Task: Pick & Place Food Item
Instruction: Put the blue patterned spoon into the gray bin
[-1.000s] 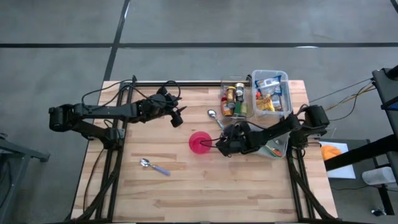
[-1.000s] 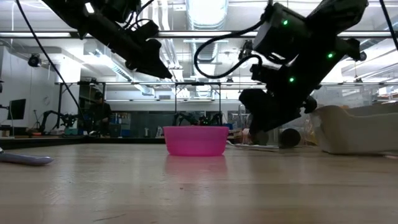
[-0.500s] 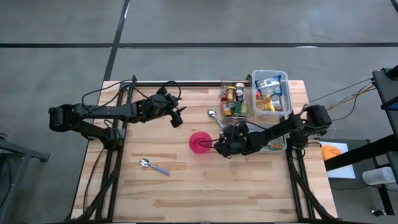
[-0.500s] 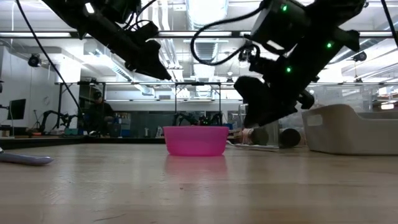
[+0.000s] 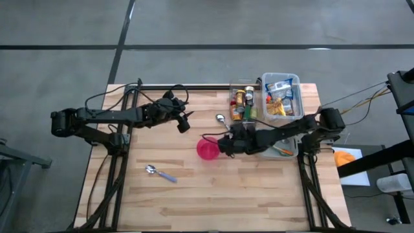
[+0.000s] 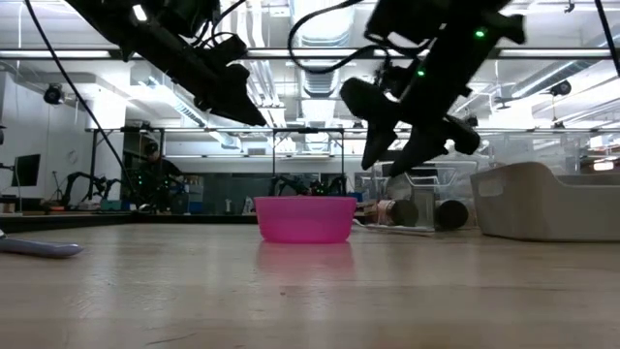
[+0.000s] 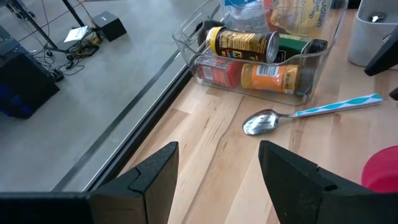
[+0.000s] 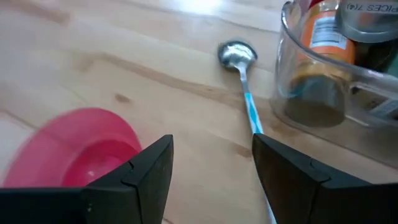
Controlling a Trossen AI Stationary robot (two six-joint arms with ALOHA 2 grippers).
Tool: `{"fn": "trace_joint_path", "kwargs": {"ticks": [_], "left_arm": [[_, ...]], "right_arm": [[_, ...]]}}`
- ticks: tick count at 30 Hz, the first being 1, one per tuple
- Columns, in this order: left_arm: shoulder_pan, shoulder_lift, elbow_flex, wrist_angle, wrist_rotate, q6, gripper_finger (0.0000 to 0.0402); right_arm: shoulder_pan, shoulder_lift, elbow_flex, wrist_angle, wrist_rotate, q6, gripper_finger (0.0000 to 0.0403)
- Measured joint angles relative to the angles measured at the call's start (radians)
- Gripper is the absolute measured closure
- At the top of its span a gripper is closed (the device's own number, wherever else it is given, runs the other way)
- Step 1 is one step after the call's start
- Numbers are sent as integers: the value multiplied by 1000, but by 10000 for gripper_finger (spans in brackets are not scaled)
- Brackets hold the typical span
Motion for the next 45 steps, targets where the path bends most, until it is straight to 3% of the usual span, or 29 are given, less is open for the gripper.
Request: {"fn": "trace_joint_path", "kwargs": {"ticks": [5,12,21,38,45], "left_arm": [[0,0,0,-3,0,0,178],[0,0,0,-10,0,0,178],[0,0,0,-22,0,0,178],[0,0,0,-36,0,0,178],[0,0,0,-37,0,0,178]], "right_arm": [[-45,97,134,-135,-31,-73,187],[-62,259,277,-351,-31,16,187],[-62,399,325,-414,-5,59,187],[-53,319,288,-408,20,73,187],[-83,320,253,-383,-39,61,187]]}}
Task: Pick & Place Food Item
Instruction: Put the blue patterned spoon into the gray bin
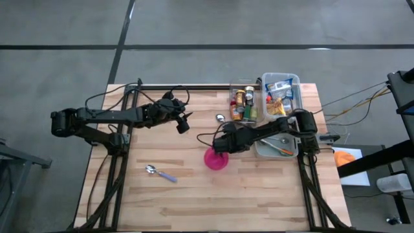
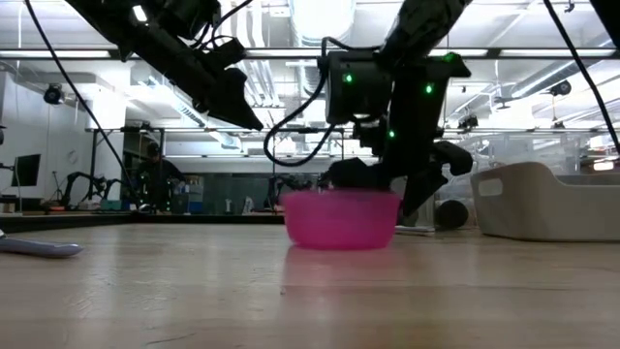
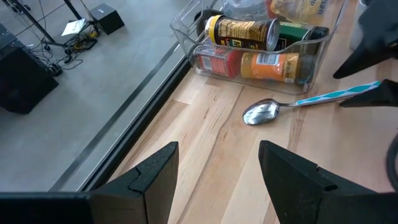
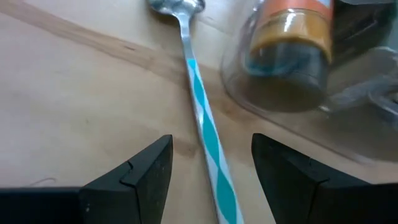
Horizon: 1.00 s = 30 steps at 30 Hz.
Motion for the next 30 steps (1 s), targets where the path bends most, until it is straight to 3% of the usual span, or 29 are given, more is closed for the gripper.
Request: {"fn": "trace_joint_path", "kwargs": {"ticks": [10,21,30], "left_arm": [[0,0,0,0,0,0,178],[0,0,0,0,0,0,178],[0,0,0,-7,0,0,178]], "right_arm": [[-35,-6,-89,197,-45,-64,187],[-31,-39,-93,276,-98,-97,187],[-7,-74,-94,326,-76,-122,187]]}}
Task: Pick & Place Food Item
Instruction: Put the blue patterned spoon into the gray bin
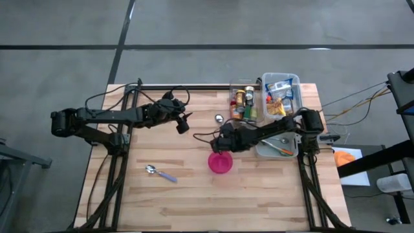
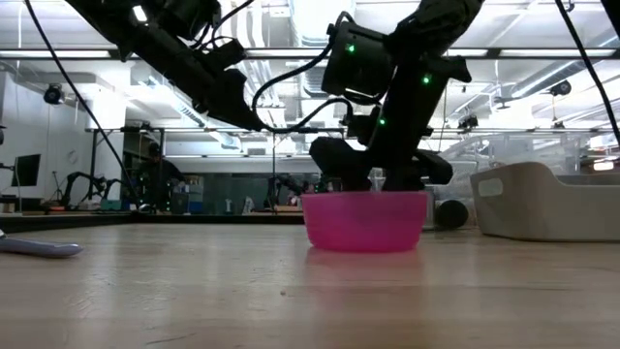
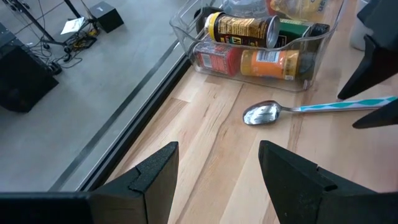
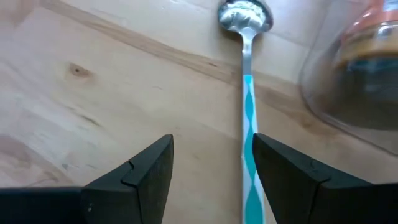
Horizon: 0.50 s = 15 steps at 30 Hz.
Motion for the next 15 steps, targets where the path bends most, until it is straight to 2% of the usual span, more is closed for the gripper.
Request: {"fn": "trace_joint_path", "kwargs": {"ticks": [10,15], "left_arm": [[0,0,0,-9,0,0,178],[0,0,0,-11,0,0,178]], "right_arm": [[-7,-1,-39,6,20,-17,187],[-7,-1,-103,97,17,-17,187]]}}
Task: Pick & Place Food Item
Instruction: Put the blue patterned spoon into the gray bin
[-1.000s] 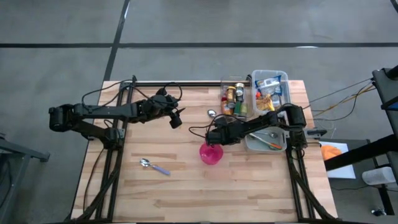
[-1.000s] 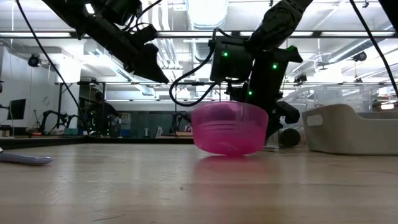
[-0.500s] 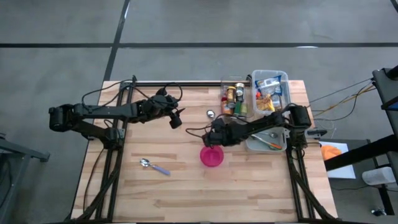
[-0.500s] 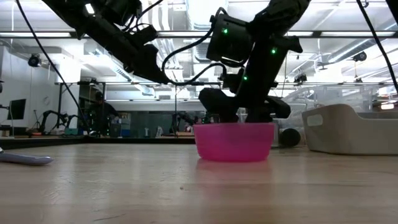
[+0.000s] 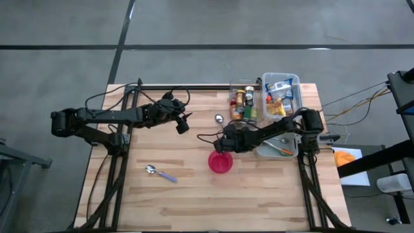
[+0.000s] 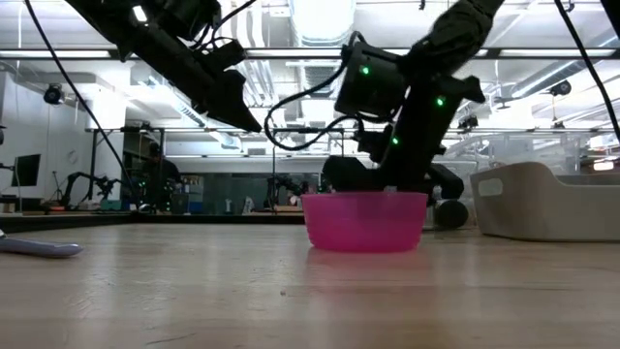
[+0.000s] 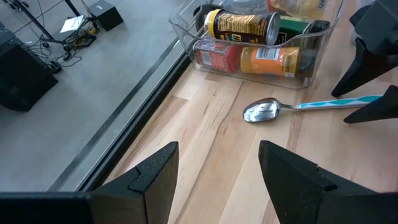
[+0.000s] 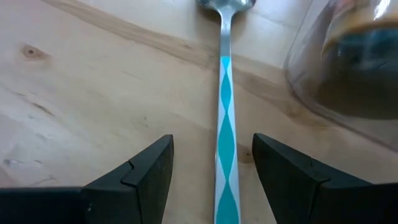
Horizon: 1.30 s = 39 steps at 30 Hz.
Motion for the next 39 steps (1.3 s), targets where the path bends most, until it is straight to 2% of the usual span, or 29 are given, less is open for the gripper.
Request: {"fn": "trace_joint_path", "kwargs": {"ticks": [5,17,32,36,39], "left_arm": [[0,0,0,0,0,0,178],[0,0,0,0,0,0,178],[0,0,0,0,0,0,178],[0,0,0,0,0,0,178],[0,0,0,0,0,0,178]], "right_arm": [[0,-3,-53,85,-5,-1,187],[0,-2,-42,67,-14,-7,194],[-1,0,-46,74,-15,-3,349],[-1,0,-46,74,-17,-3,370],[0,0,-46,74,-17,-3,371]]}}
